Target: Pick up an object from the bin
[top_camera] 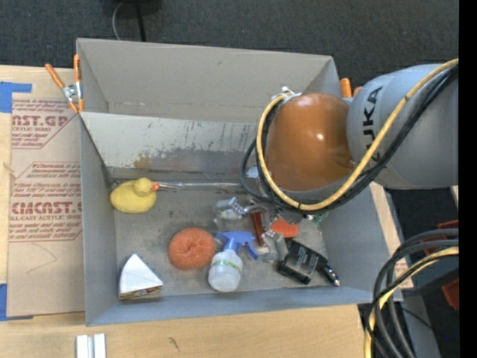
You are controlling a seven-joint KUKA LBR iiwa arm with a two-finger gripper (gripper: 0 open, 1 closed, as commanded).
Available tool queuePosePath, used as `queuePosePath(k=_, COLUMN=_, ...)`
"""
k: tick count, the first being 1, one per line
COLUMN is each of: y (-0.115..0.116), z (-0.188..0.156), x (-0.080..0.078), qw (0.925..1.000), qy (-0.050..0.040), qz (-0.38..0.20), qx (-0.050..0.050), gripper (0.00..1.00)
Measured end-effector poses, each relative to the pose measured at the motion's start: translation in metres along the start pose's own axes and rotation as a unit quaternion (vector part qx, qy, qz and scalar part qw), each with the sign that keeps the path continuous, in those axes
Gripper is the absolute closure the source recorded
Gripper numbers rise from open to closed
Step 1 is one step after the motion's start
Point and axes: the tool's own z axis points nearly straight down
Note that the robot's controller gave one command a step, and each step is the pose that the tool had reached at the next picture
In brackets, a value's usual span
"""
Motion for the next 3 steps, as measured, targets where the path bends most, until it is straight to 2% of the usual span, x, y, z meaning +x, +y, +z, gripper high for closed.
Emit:
queuePosePath(k=1, y=0.028, z=-0.025, x=-0.02, qw=0.9999, qy=-0.0024, qz=-0.011, qx=-0.002, gripper=0.0)
queuePosePath(k=2, y=0.028, z=-0.01, x=-0.016, qw=0.9992, qy=-0.0031, qz=0.041, qx=0.0, gripper=0.0)
queuePosePath(k=3, y=0.028, z=-0.053, x=-0.008, qw=0.9974, qy=0.0002, qz=-0.071, qx=-0.003, gripper=0.0)
